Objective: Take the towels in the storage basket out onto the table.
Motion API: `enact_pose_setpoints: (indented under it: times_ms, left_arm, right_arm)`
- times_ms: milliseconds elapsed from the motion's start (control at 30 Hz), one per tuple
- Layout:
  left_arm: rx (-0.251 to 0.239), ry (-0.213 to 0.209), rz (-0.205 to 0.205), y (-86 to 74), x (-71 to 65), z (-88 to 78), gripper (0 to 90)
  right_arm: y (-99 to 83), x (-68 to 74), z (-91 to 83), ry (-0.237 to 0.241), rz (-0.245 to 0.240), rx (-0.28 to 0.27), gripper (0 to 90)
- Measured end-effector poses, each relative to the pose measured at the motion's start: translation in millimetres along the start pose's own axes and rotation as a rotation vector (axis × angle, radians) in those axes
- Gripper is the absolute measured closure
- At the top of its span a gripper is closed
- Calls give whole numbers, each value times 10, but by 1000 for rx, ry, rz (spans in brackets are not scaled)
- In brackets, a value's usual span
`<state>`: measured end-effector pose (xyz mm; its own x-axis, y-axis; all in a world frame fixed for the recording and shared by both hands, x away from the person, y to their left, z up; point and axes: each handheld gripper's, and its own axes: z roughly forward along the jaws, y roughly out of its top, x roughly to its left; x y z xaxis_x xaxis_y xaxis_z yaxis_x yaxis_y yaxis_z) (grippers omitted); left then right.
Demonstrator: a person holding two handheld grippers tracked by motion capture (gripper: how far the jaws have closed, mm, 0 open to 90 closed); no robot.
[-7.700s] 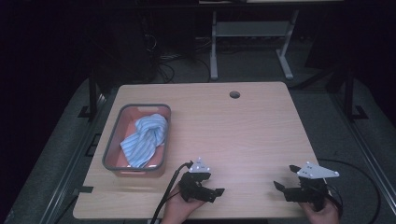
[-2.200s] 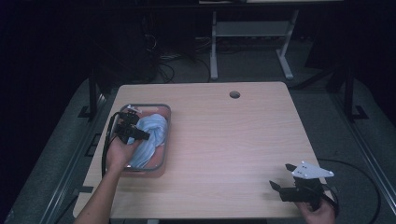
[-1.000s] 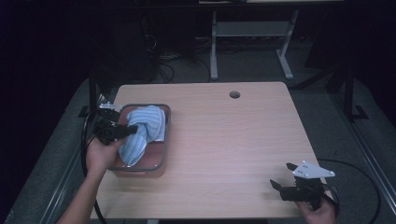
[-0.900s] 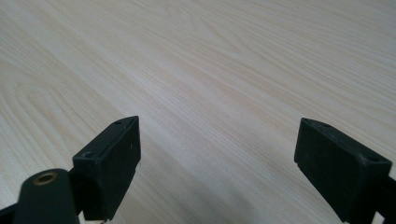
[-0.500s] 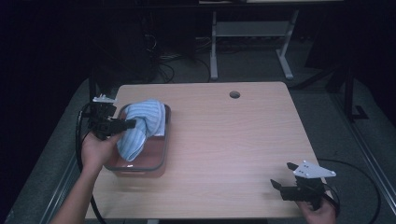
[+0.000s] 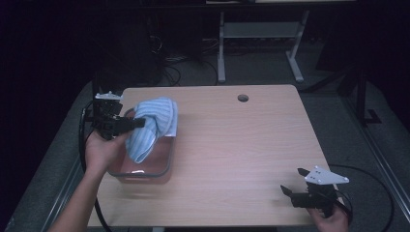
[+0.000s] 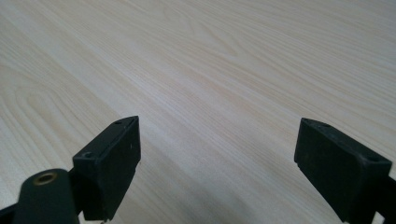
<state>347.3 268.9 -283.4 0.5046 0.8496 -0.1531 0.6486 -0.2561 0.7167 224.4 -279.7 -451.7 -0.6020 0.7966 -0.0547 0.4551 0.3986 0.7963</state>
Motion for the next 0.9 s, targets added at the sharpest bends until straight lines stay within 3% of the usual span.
enact_pose_setpoints:
  times_ms: [367, 900]
  left_arm:
    - [3, -33, 47, 96, -167, 80, 782]
    - [0, -87, 67, 214, -360, 191, 782]
  right_arm:
    - [0, -14, -6, -1, 1, -7, 141]
    - [-8, -22, -28, -2, 5, -11, 141]
